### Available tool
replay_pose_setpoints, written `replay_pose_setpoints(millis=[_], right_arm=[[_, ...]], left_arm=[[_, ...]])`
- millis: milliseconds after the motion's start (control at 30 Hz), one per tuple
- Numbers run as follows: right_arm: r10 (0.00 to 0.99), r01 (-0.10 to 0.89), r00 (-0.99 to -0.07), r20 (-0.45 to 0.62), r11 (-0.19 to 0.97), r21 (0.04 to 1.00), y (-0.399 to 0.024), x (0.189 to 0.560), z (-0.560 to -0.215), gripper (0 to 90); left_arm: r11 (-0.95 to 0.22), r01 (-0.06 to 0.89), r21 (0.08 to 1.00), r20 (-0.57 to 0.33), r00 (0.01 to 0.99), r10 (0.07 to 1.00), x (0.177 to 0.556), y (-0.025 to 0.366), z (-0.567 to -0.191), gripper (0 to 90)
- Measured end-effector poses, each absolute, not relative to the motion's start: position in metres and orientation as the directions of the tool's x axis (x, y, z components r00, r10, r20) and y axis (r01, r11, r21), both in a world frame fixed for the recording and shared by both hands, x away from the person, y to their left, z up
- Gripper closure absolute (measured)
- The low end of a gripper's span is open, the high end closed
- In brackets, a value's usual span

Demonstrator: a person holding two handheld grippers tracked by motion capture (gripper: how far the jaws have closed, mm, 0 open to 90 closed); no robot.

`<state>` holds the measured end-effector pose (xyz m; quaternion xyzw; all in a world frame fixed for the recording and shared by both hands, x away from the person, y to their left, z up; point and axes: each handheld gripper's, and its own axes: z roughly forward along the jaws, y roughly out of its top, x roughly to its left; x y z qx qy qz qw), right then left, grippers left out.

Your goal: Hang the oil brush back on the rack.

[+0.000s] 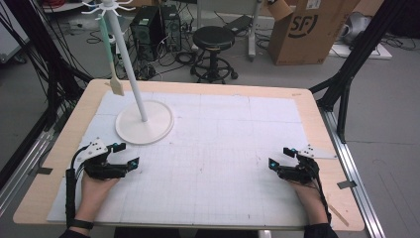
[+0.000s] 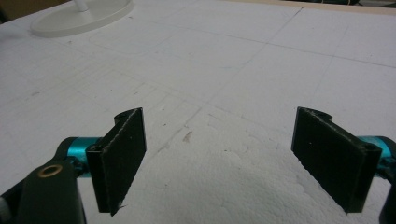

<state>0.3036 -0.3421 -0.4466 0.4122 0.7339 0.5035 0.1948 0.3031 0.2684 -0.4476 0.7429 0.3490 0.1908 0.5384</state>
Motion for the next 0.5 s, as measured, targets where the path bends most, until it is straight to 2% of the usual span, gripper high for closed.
replay_pose_setpoints(millis=[500], right_arm=[[0.798, 0.422, -0.582, 0.158, 0.130, 0.897, -0.3442, 0.3049, -0.4472, 17.2]], left_arm=[[-0.190, 0.309, 0.932, -0.079, 0.684, 0.726, 0.3025, 0.2669, -0.4477, 19.0]])
